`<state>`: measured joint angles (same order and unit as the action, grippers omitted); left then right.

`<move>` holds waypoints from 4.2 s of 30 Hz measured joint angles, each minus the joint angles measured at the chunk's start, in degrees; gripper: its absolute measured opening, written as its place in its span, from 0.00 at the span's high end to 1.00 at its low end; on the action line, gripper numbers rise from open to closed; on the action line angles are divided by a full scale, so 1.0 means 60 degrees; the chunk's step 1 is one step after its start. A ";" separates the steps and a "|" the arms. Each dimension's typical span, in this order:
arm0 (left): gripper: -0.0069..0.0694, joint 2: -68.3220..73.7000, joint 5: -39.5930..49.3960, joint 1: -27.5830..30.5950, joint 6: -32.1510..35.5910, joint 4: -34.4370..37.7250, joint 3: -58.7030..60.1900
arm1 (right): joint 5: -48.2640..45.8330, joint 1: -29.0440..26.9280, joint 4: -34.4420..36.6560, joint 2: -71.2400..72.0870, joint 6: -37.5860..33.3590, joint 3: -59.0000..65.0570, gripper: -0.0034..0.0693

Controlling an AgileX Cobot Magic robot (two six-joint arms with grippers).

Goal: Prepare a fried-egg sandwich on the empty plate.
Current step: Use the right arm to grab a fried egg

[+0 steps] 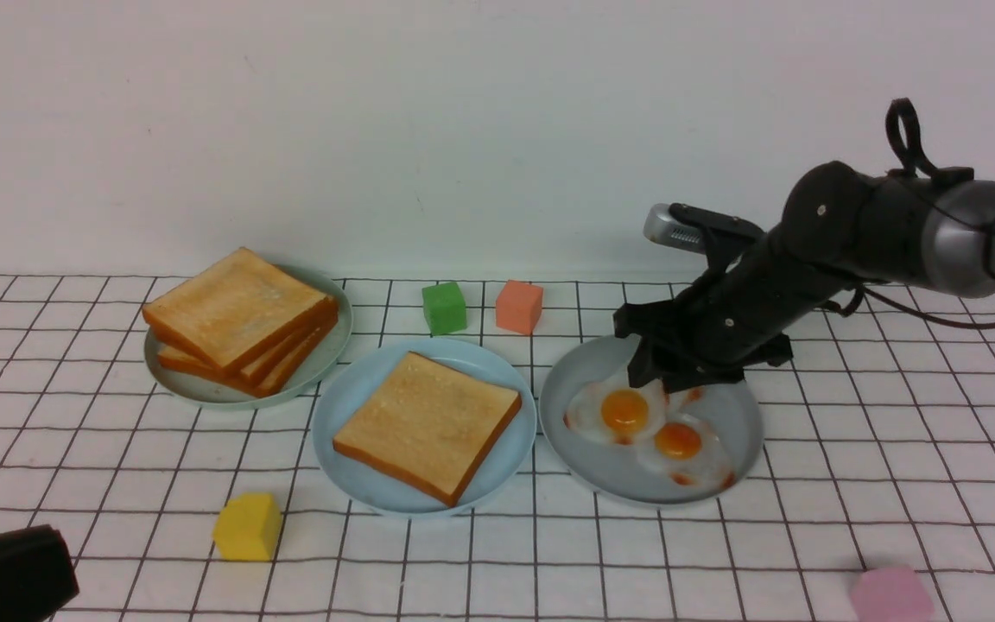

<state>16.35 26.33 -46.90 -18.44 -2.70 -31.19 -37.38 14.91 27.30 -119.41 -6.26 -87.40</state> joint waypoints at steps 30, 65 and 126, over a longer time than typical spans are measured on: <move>0.93 0.0000 0.0361 0.0000 0.0000 0.0011 0.0086 | -0.0061 -0.0008 -0.0005 -0.0407 0.0530 -0.0112 0.41; 0.92 0.0000 0.0474 0.0000 0.0000 -0.0097 0.0093 | -0.1391 -0.0028 -0.0825 0.0971 0.0010 -0.0064 0.97; 0.88 0.0000 0.0653 0.0000 0.0000 -0.0961 0.0093 | -0.0001 0.1858 -0.4949 -0.0273 -0.3468 -0.0165 0.35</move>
<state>16.35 30.25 -46.90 -18.44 -8.47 -30.63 -37.39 26.06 -2.40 -121.05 -27.07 -88.39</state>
